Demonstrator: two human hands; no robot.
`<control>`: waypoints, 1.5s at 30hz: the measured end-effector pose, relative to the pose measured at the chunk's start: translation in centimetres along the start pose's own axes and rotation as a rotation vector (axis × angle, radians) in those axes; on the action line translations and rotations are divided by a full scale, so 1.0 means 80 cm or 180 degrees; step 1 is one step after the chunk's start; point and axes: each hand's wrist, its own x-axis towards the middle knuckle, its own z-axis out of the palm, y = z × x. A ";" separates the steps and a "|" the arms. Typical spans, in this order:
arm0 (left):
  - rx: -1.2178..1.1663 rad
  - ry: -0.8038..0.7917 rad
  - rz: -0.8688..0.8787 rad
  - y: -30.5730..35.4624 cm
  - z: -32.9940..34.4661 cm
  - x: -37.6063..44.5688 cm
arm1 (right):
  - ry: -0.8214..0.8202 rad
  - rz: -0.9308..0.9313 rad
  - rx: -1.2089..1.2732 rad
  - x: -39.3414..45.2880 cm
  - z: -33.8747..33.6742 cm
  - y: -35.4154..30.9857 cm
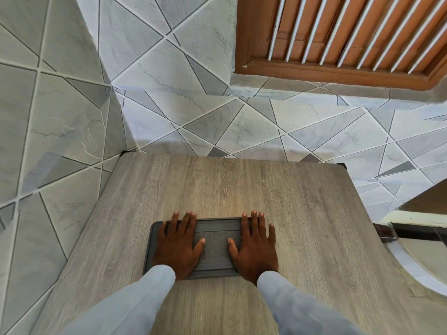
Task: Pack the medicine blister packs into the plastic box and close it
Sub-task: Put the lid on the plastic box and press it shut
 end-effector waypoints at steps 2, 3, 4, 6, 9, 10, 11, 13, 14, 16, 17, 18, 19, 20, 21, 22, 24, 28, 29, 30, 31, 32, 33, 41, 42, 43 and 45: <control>0.0086 -0.0045 -0.0024 -0.008 -0.002 0.001 | -0.0024 0.0018 0.0023 0.001 0.000 0.000; 0.0113 -0.0094 0.0001 -0.007 -0.003 0.001 | -0.0016 0.0030 0.0026 0.001 -0.001 0.000; 0.0114 -0.0138 0.0015 -0.006 -0.002 0.002 | -0.0023 0.0037 0.0013 0.002 -0.001 0.001; 0.0059 -0.0150 0.0024 -0.005 -0.003 0.002 | -0.0018 0.0052 0.0019 0.002 -0.001 0.000; 0.0027 -0.0193 0.0002 -0.006 -0.009 0.002 | -0.0072 0.0044 0.0049 0.001 -0.003 -0.001; 0.0044 -0.0221 0.0003 -0.005 -0.010 0.001 | -0.0086 0.0031 0.0058 0.001 -0.003 -0.001; 0.0071 -0.0253 0.0015 -0.004 -0.012 0.000 | -0.0094 0.0036 0.0071 0.001 -0.005 -0.001; 0.0078 -0.0227 -0.0052 -0.011 -0.016 -0.001 | -0.0192 0.0066 0.0124 0.000 -0.008 -0.001; 0.0035 -0.0115 -0.0197 -0.017 -0.018 -0.002 | -0.0204 0.0089 0.0208 -0.001 -0.010 -0.002; -0.0098 0.0134 -0.0688 -0.034 -0.025 -0.010 | -0.0103 0.0256 0.0535 -0.001 -0.015 -0.002; -0.0173 0.0220 -0.0964 -0.042 -0.029 -0.015 | -0.0007 0.0444 0.0740 -0.001 -0.018 -0.003; -0.0269 0.0258 -0.1218 -0.050 -0.031 -0.019 | 0.0141 0.0692 0.0910 0.001 -0.019 -0.001; -0.0436 0.0230 -0.1476 -0.055 -0.034 -0.022 | 0.0273 0.0993 0.1030 0.005 -0.019 0.002; -0.0665 0.0174 -0.1727 -0.059 -0.035 -0.024 | 0.0324 0.1327 0.1137 0.008 -0.019 0.004; -0.0917 0.0100 -0.1950 -0.061 -0.035 -0.024 | 0.0301 0.1639 0.1252 0.012 -0.020 0.007; -0.1127 0.0070 -0.2117 -0.062 -0.034 -0.024 | 0.0231 0.1875 0.1385 0.015 -0.020 0.010; -0.1339 0.0103 -0.2294 -0.061 -0.029 -0.023 | 0.0075 0.2148 0.1636 0.017 -0.019 0.017; -0.1301 0.0030 -0.2400 -0.059 -0.026 -0.022 | -0.0112 0.2406 0.1786 0.021 -0.013 0.025; -0.1293 0.0014 -0.2414 -0.059 -0.025 -0.022 | -0.0146 0.2455 0.1814 0.022 -0.013 0.026; -0.1296 0.0007 -0.2429 -0.060 -0.025 -0.022 | -0.0183 0.2482 0.1835 0.023 -0.012 0.026; -0.1298 0.0007 -0.2443 -0.060 -0.025 -0.021 | -0.0213 0.2495 0.1841 0.024 -0.012 0.027; -0.1299 0.0002 -0.2450 -0.060 -0.024 -0.020 | -0.0233 0.2498 0.1830 0.025 -0.011 0.027; -0.1299 0.0000 -0.2450 -0.060 -0.024 -0.020 | -0.0233 0.2490 0.1797 0.025 -0.011 0.027; -0.1299 0.0016 -0.2410 -0.057 -0.026 -0.019 | -0.0231 0.2439 0.1687 0.026 -0.011 0.027; -0.1299 0.0013 -0.2413 -0.057 -0.026 -0.018 | -0.0235 0.2442 0.1692 0.026 -0.010 0.027; -0.1302 0.0020 -0.2418 -0.057 -0.026 -0.018 | -0.0233 0.2448 0.1697 0.026 -0.010 0.027; -0.1321 0.0028 -0.2439 -0.057 -0.025 -0.018 | -0.0224 0.2475 0.1715 0.027 -0.010 0.026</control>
